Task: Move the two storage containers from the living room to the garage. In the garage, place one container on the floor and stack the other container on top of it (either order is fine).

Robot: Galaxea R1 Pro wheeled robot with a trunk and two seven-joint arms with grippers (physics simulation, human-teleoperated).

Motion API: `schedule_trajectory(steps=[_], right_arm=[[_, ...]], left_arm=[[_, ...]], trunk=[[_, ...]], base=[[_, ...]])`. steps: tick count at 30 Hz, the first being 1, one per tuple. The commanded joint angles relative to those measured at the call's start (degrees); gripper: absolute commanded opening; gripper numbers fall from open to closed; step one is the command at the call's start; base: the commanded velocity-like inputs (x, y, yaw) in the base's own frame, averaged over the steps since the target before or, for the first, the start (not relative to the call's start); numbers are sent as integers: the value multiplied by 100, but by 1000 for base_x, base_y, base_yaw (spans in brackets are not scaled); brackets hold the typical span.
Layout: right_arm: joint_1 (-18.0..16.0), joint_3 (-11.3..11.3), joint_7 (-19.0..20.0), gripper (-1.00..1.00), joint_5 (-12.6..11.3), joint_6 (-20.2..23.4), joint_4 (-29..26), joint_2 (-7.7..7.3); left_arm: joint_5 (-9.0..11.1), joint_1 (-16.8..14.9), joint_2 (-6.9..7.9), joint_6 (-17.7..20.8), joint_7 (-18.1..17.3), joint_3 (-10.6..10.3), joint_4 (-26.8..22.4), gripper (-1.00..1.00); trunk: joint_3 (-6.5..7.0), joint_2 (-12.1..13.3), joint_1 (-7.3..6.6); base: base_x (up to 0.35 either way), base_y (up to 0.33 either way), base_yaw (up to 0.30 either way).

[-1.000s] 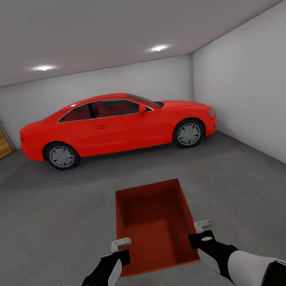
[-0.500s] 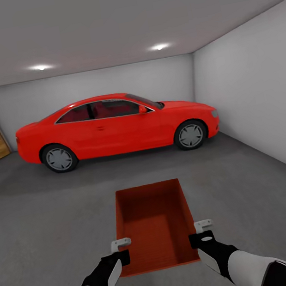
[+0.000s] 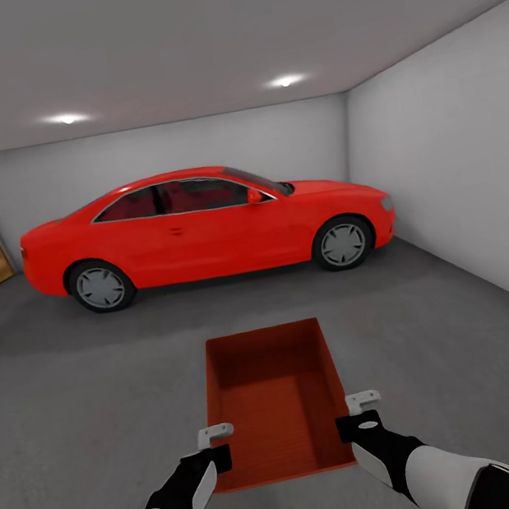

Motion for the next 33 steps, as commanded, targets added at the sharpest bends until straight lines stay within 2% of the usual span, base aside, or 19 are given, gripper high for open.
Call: schedule_trajectory(steps=[1,6,13,33], right_arm=[[-3,-25,-7,-100,-118,11,79,-4],[-3,-25,-7,-100,-118,11,79,-4],[-3,-27,-7,-100,-118,11,79,-2],[-3,-21,-7,-100,-118,14,79,2]], left_arm=[[-67,-7,7,-117,51,102,-31,-100],[-69,-7,11,-146,51,97,-31,-100],[-75,-7,5,-150,51,93,-31,-100],[-84,-7,-19,-117,51,87,-31,-100]], trunk=[[-10,-9,5],[-10,-9,5],[-10,-9,5],[-10,-9,5]], base=[[322,0,0],[278,0,0],[45,0,-49],[3,0,-279]])
